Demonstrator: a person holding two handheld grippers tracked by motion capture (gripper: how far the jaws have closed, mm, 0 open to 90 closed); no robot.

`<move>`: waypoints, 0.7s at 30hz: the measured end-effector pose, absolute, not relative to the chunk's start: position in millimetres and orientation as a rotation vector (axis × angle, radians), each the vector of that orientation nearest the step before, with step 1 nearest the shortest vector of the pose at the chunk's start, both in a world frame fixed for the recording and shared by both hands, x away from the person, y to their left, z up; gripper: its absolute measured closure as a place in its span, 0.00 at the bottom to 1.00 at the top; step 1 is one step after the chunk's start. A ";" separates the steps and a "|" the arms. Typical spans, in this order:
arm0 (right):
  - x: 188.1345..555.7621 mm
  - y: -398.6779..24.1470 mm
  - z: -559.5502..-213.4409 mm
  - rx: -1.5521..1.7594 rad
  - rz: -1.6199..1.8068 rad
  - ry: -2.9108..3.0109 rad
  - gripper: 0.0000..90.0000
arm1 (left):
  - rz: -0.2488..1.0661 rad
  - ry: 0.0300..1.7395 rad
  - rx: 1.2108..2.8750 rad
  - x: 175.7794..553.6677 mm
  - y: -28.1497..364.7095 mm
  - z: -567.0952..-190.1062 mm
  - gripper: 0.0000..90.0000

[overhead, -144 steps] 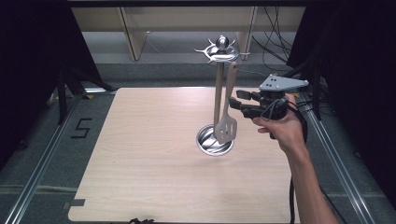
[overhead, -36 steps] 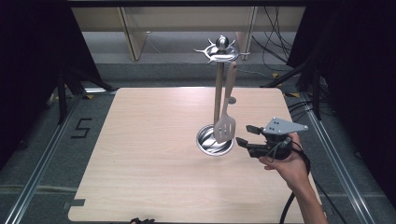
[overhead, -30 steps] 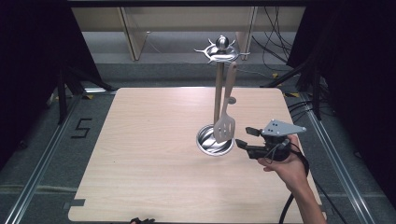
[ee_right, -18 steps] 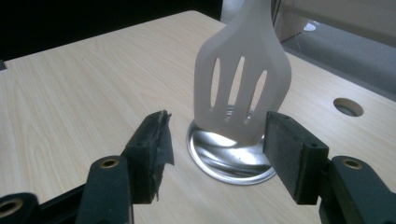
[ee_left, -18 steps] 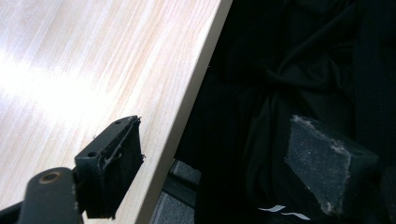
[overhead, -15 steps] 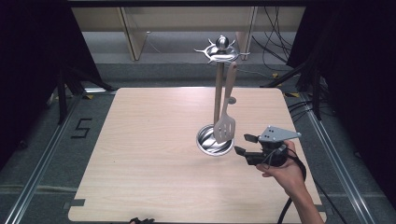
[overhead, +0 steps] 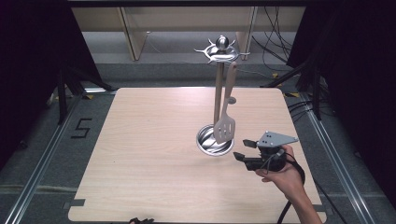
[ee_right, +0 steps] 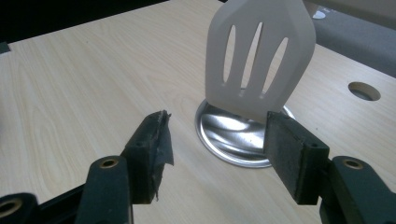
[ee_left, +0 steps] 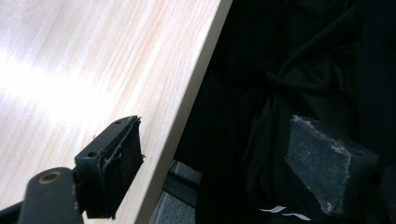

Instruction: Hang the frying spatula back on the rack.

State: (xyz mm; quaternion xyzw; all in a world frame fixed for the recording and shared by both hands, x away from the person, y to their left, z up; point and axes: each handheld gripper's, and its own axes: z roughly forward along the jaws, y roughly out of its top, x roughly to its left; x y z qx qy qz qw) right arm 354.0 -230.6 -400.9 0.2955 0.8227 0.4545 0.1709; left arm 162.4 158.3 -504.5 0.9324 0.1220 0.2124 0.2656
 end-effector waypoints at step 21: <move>342.4 -229.1 -418.1 0.853 1.292 2.367 0.44 | 0.575 0.326 2.517 161.1 159.8 -505.0 0.20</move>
